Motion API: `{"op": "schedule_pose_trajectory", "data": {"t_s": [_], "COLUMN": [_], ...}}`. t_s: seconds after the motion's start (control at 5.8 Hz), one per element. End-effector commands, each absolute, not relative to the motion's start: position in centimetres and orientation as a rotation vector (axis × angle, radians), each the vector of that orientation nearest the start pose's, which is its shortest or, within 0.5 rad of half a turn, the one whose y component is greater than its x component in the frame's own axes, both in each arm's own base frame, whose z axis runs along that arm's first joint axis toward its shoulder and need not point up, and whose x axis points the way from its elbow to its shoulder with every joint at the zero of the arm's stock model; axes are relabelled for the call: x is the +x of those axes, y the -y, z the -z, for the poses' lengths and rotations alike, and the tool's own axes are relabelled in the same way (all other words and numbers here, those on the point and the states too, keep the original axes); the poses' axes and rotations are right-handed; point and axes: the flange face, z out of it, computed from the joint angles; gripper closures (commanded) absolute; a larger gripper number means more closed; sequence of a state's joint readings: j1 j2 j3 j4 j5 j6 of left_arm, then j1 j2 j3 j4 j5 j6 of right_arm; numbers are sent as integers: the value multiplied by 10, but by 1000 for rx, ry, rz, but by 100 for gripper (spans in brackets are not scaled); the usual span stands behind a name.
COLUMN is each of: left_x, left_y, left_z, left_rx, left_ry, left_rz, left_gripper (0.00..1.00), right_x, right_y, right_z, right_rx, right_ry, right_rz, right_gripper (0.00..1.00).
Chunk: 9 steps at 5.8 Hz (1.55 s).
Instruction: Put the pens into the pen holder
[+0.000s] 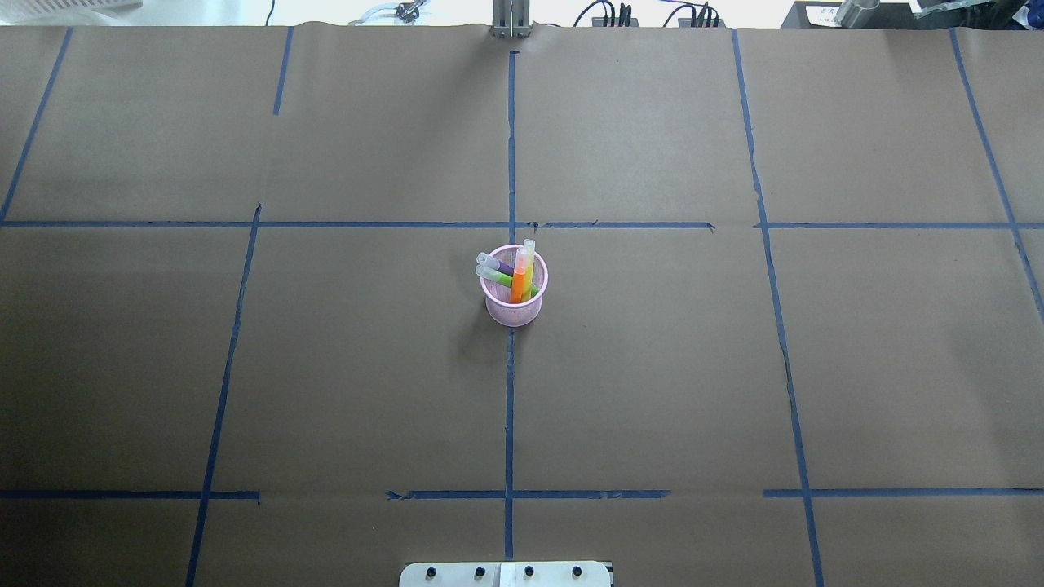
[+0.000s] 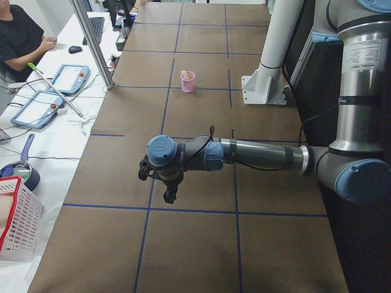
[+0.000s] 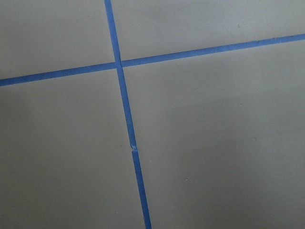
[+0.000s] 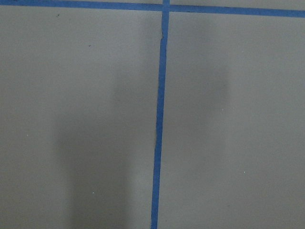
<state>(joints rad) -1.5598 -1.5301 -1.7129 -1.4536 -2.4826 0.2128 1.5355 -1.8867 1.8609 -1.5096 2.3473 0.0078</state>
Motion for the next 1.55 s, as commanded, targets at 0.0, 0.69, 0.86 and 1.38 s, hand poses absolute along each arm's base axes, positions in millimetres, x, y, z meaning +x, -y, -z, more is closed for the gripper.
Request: {"op": "schedule_pose_trajectory", "data": {"t_s": [0.0,0.69,0.86,1.38], "left_x": [-50,-49,-49,-49], "left_y": [468,468,469,473], "left_z": [-608,-607,-606,-609], "left_rx": [84,85,88,81], "left_ry": [-901,-901,-900,-900], "left_rz": [-201,-203,-209,-205], "left_gripper": [0,0,0,0], "right_x": [50,51,51,50], "right_y": [367,366,367,367], "right_z": [-644,-644,-647,-647], "right_rx": [16,22,20,12], "right_ry": [783,777,777,781], "right_rz": [41,49,51,37], "right_gripper": [0,0,0,0]}}
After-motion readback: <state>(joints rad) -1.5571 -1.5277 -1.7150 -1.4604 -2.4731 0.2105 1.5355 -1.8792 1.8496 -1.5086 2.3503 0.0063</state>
